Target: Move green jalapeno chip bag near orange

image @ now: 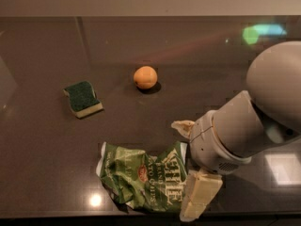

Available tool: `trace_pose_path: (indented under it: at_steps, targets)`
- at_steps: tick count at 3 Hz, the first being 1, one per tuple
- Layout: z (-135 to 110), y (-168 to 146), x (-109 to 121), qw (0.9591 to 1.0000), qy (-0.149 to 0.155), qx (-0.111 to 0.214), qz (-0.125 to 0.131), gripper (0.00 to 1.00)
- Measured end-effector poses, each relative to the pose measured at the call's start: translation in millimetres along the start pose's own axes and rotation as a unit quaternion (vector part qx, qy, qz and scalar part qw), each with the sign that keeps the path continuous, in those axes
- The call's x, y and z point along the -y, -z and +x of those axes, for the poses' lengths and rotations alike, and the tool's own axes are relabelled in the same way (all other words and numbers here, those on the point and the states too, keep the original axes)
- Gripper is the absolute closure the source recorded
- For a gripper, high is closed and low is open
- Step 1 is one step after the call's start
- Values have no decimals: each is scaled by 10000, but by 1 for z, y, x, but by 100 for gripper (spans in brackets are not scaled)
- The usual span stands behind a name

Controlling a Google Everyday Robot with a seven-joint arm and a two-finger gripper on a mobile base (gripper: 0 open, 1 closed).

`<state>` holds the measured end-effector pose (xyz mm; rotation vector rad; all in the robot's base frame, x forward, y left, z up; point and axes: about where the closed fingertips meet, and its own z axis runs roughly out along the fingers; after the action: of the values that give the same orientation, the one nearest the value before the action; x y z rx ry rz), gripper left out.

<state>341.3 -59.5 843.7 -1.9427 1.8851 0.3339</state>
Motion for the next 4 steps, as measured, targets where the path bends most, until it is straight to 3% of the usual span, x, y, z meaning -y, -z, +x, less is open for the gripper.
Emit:
trace_pose_path:
  at_steps: [1,2,4]
  targets:
    - [-2,-6,-1,10000,16,20,6,0]
    - [-4,-10,-6,9999,31,-88,-140,15]
    - [-6,-14,-12,9991,27,-223,-353,61]
